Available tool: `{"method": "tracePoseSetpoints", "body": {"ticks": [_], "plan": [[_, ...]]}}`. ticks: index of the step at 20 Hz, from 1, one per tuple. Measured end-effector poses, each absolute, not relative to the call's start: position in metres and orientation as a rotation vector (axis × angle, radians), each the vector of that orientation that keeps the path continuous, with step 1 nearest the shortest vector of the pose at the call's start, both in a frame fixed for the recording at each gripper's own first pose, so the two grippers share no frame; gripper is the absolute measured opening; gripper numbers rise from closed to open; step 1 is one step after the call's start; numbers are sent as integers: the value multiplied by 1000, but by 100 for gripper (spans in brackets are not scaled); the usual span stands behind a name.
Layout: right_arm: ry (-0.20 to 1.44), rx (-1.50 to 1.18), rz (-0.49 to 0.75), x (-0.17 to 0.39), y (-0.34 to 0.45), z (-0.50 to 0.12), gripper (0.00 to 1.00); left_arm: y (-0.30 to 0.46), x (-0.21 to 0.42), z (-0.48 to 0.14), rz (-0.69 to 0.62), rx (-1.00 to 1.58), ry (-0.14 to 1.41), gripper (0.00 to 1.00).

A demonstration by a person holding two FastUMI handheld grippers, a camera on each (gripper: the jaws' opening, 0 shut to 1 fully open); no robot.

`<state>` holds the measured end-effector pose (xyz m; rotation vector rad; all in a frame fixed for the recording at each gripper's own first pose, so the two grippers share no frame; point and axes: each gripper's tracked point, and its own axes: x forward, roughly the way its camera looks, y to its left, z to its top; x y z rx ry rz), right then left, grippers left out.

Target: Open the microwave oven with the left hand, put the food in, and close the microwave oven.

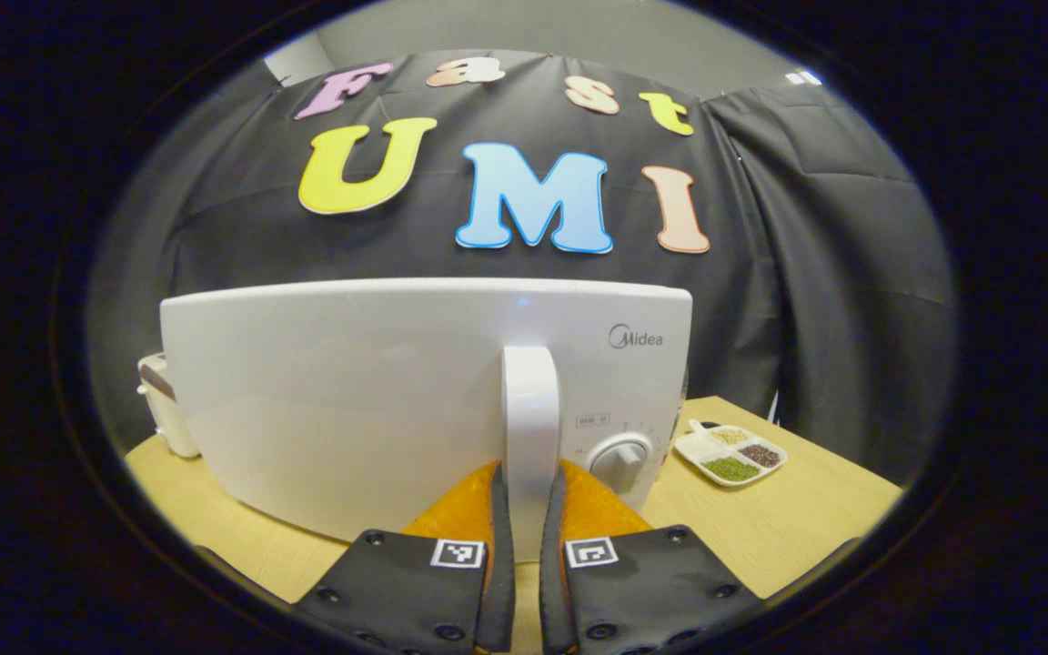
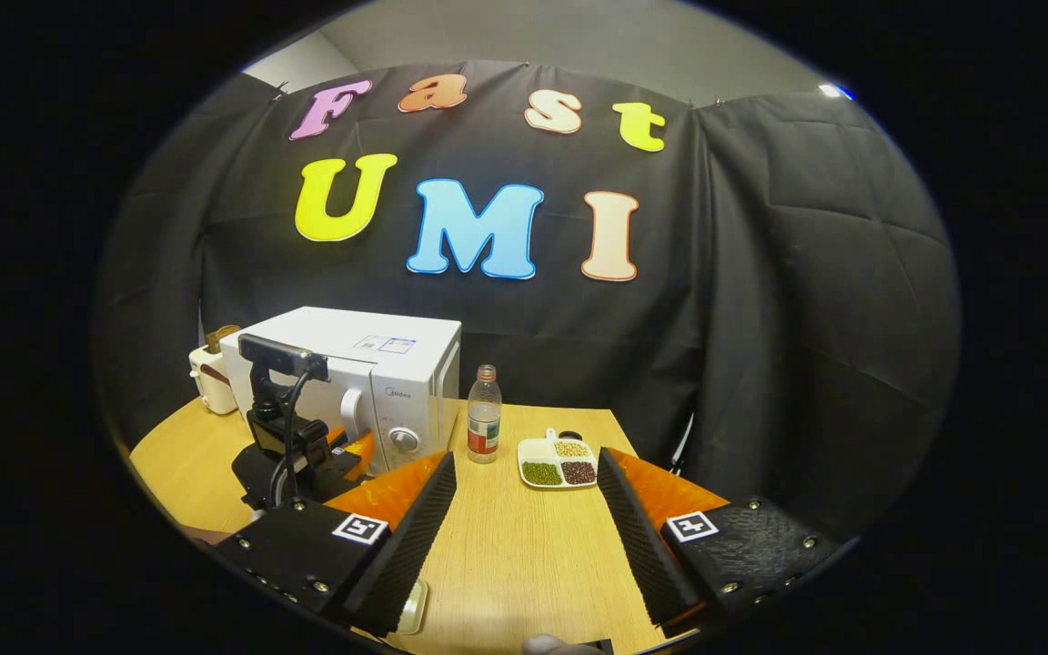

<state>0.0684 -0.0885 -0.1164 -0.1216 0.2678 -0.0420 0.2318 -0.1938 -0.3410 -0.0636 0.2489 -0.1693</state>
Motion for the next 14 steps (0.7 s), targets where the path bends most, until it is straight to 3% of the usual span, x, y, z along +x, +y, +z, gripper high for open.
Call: {"method": "tracePoseSetpoints", "body": {"ticks": [1, 8, 14], "plan": [[269, -123, -37, 67, -89, -117, 96, -191, 216, -326, -175, -19, 188, 19], [270, -98, 30, 63, -62, -126, 96, -135, 111, -323, -204, 1, 207, 18], [282, -87, 129, 56, 3, -133, 96, -69, 42, -322, -194, 26, 238, 27]]}}
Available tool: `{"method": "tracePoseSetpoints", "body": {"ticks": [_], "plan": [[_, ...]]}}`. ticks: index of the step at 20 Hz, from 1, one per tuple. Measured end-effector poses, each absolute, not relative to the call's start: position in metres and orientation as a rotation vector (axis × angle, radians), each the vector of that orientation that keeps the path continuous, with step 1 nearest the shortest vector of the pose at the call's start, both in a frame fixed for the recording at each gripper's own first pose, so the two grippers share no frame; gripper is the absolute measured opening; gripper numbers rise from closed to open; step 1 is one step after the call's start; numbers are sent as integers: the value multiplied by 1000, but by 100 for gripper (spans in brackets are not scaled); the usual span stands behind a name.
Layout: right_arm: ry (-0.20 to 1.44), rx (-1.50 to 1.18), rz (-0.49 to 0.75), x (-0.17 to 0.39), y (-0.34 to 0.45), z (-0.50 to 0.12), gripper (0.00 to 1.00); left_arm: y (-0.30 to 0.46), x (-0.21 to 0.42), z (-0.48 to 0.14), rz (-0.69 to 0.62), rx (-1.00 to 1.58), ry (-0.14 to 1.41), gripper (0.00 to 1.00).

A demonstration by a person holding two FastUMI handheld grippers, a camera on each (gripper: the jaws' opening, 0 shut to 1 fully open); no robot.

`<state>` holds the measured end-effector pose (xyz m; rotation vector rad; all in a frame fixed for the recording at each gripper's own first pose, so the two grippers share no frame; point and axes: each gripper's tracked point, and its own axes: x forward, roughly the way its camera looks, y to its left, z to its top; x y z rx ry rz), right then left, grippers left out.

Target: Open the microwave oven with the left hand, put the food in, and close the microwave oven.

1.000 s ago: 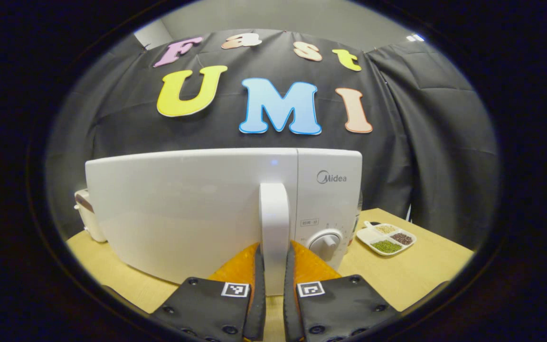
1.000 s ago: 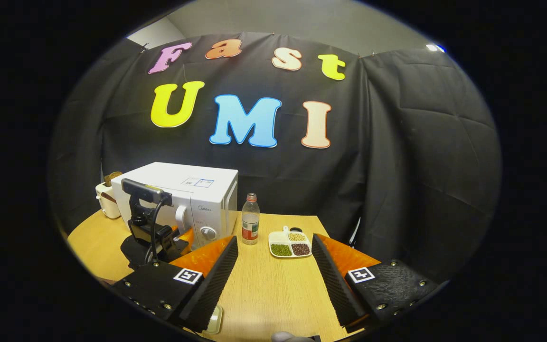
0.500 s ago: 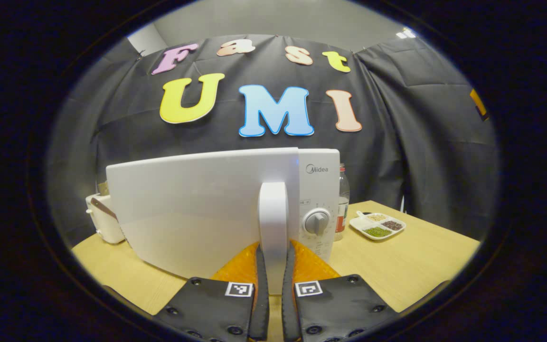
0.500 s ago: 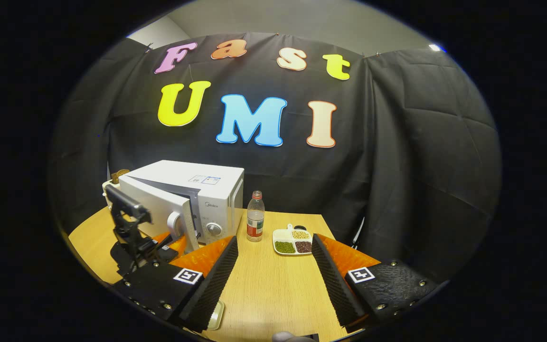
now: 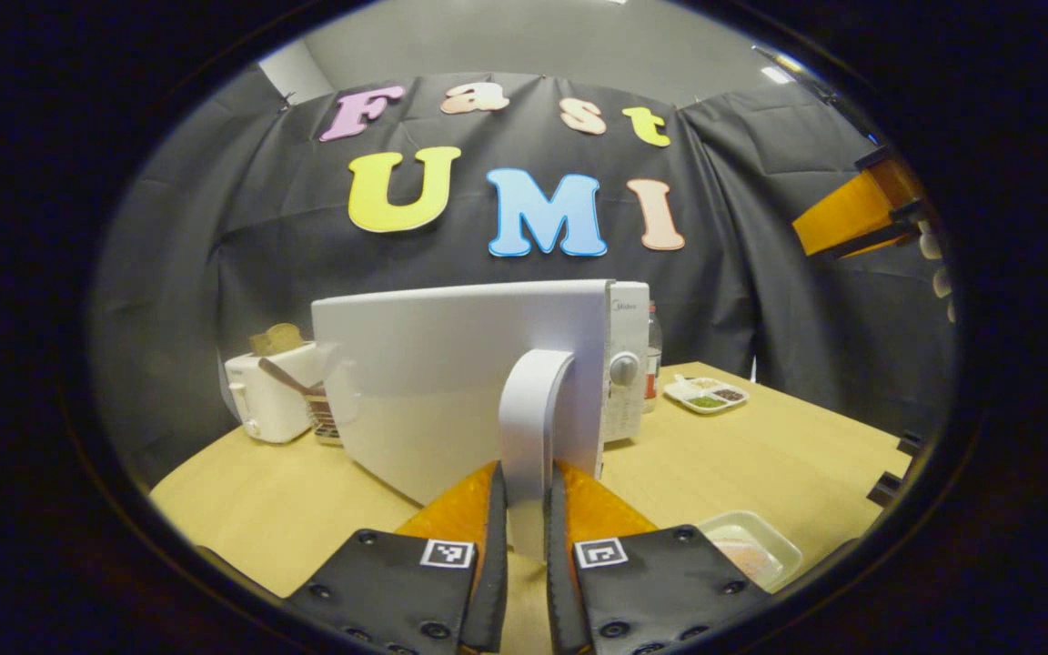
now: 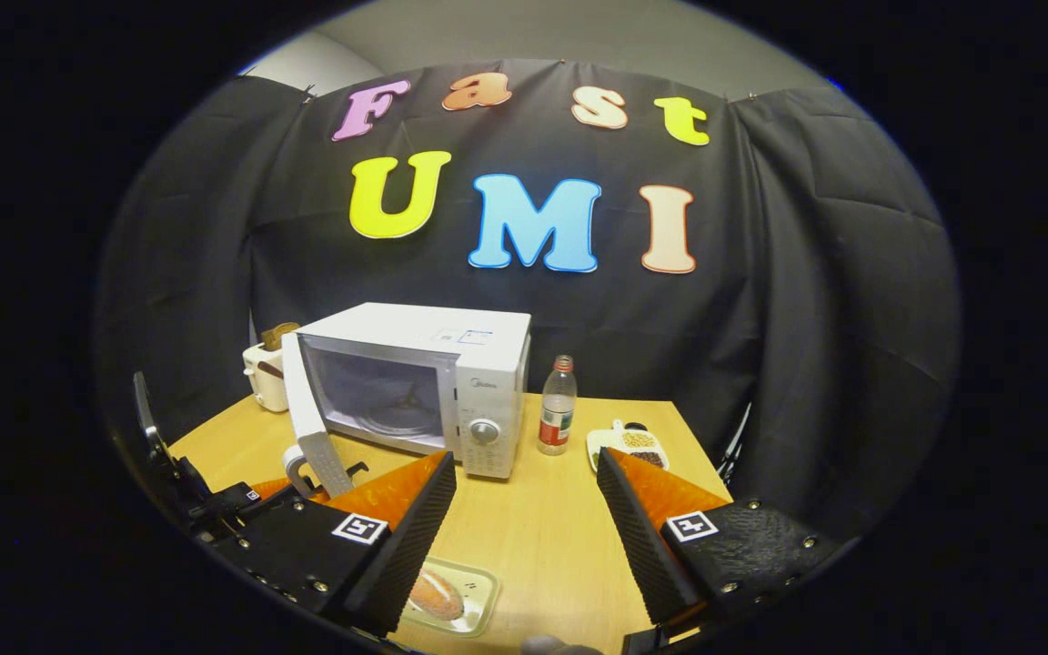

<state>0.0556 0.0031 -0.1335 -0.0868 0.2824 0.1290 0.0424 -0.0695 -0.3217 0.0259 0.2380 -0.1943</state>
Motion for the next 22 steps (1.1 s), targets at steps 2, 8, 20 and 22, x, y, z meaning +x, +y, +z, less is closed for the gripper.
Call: {"method": "tracePoseSetpoints", "body": {"ticks": [2, 8, 20, 22], "plan": [[281, -102, 165, 51, 26, -134, 96, -39, 23, -320, -158, 54, 231, 31], [284, -128, 257, 45, 83, -134, 96, 65, -5, -321, 3, 33, 272, 99], [291, -124, 385, 58, 157, -128, 96, 170, -51, -315, 156, 74, 299, 98], [287, -125, 398, 59, 163, -127, 96, 187, -51, -315, 177, 53, 314, 99]]}}
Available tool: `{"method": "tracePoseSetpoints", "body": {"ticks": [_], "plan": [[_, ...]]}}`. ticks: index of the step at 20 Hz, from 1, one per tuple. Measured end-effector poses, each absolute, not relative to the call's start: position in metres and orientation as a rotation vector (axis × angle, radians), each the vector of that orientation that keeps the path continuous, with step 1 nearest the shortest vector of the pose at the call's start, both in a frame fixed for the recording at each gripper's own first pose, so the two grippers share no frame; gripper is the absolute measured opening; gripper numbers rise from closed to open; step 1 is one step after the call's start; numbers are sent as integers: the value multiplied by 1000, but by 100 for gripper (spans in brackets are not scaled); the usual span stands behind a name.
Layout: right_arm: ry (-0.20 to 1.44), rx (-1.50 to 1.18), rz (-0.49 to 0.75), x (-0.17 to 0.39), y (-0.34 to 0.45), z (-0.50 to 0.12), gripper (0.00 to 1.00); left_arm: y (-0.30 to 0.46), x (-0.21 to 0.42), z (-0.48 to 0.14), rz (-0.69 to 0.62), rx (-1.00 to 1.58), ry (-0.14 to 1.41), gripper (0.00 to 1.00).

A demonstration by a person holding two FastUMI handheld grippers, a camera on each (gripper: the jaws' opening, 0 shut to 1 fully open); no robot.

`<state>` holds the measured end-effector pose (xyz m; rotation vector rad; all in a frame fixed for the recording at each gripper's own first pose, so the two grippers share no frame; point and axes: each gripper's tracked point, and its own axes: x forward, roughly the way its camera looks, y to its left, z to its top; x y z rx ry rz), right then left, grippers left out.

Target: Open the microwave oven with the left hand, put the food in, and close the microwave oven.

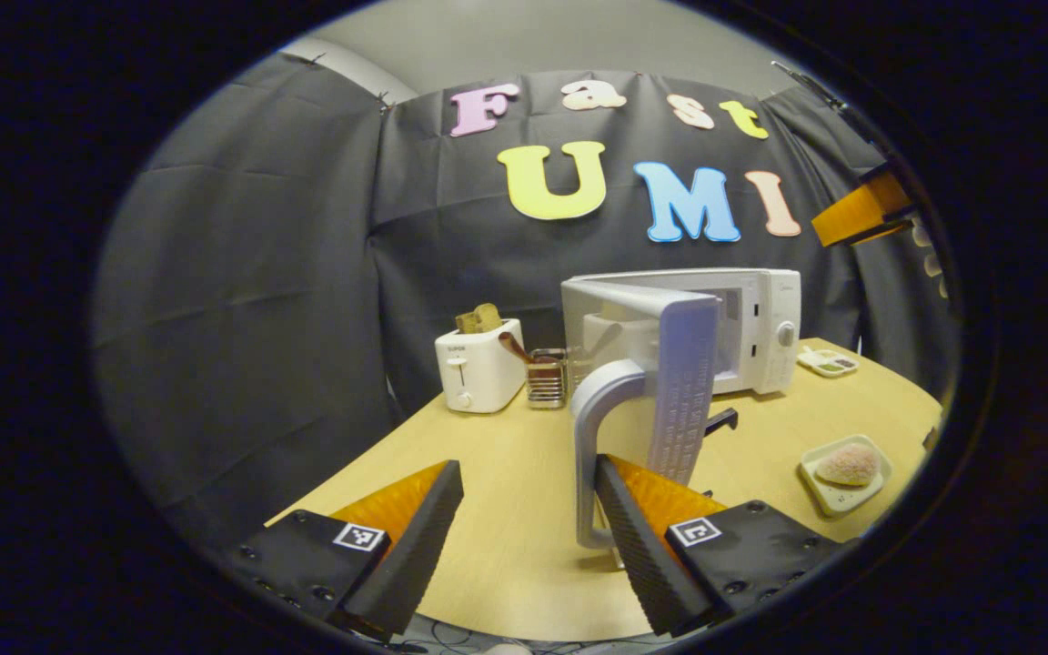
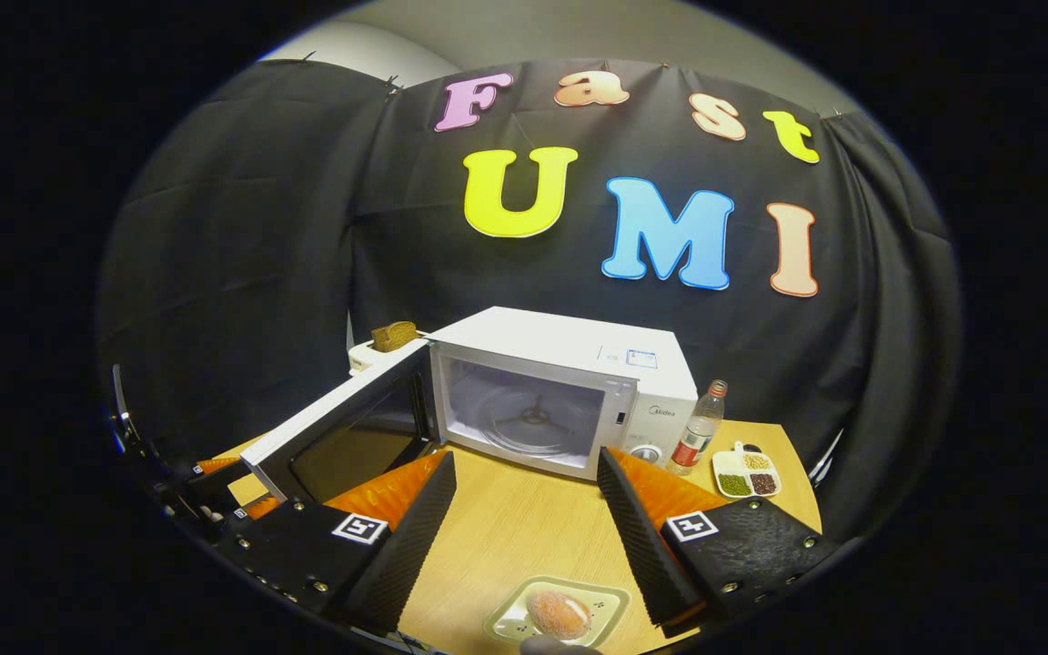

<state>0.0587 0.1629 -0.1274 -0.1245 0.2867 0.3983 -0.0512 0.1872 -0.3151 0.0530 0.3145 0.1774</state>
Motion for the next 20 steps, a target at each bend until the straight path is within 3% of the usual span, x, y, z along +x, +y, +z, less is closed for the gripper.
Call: {"method": "tracePoseSetpoints", "body": {"ticks": [6, 9, 10, 11, 19, 20], "plan": [[293, -117, 409, 56, 158, -140, 96, 226, -72, -289, 259, 114, 322, 97], [366, -176, 382, 48, 128, -178, 96, 234, -81, -253, 266, 137, 301, 100], [405, -172, 380, 44, 119, -197, 96, 233, -85, -240, 267, 138, 295, 95], [447, -179, 378, 38, 111, -217, 95, 233, -86, -226, 268, 133, 294, 99], [642, -239, 396, -1, 82, -328, 96, 126, -39, -116, 75, 92, 149, 100], [652, -242, 401, -3, 84, -337, 96, 111, -35, -105, 50, 78, 126, 95]]}}
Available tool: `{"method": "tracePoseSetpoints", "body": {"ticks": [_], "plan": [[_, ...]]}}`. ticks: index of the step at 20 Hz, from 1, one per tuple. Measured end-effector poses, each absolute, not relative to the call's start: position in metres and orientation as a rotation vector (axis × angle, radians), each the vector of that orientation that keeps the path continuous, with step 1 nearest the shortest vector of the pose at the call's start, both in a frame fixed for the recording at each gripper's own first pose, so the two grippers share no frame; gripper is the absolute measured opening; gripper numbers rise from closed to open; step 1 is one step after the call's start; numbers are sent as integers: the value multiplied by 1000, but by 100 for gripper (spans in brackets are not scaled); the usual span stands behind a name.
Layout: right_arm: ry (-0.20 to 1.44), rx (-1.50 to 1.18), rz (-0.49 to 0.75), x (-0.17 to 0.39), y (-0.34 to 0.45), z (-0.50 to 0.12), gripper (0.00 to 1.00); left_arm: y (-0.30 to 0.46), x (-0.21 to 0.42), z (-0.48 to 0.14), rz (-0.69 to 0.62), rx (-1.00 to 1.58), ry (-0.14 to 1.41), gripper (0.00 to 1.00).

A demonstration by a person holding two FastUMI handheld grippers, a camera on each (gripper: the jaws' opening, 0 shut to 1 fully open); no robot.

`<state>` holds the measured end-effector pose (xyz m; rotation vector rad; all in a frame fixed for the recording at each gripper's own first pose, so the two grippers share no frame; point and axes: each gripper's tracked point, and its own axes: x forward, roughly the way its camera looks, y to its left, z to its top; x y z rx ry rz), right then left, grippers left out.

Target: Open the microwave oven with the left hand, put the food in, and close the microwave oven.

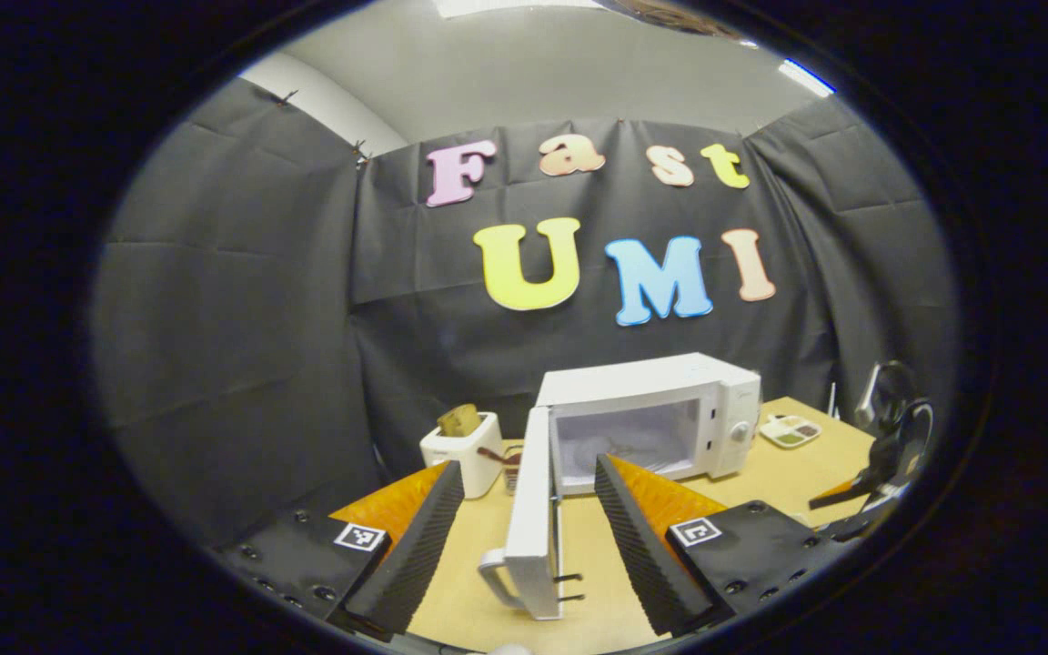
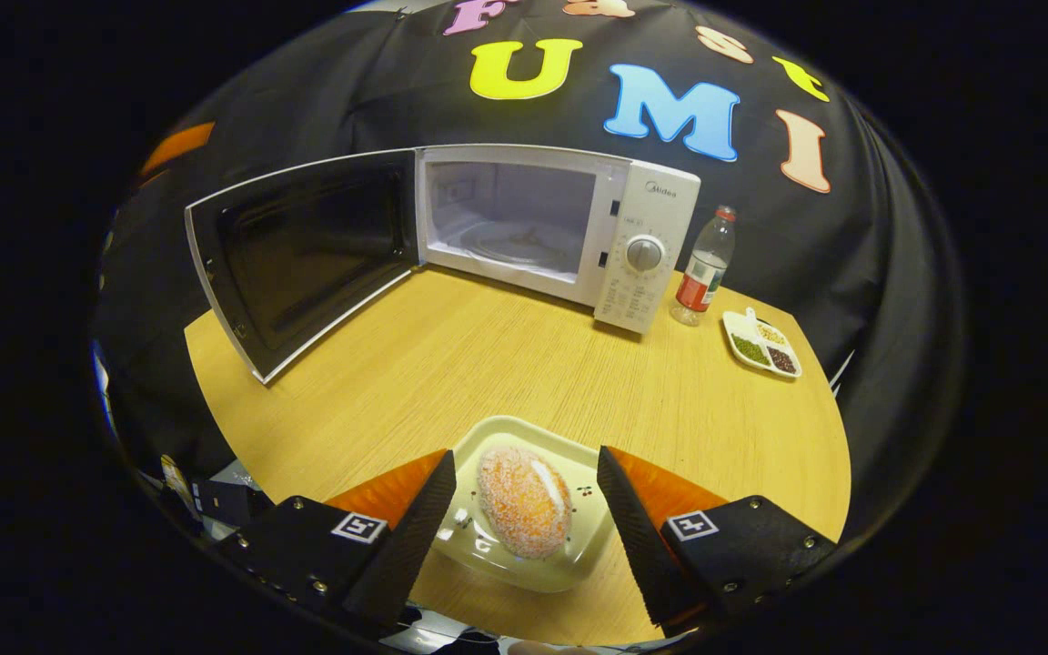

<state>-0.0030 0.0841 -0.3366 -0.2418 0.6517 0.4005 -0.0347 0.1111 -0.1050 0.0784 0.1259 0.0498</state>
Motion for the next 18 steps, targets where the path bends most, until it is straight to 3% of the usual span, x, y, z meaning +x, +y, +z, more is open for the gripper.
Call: {"method": "tracePoseSetpoints", "body": {"ticks": [2, 14, 15, 16, 17, 18], "plan": [[664, -244, 407, -4, 86, -351, 96, 91, -23, -92, 22, 53, 100, 100], [762, -249, 425, 6, 86, -399, 95, 85, -3, -68, 34, 64, 49, 100], [766, -252, 425, 5, 86, -398, 93, 88, -2, -67, 41, 69, 49, 100], [770, -249, 424, 6, 86, -400, 83, 88, -1, -71, 38, 69, 55, 99], [783, -249, 426, 5, 86, -400, 83, 88, -1, -73, 38, 69, 59, 97], [791, -248, 429, 6, 86, -401, 76, 88, -1, -74, 34, 68, 61, 100]]}}
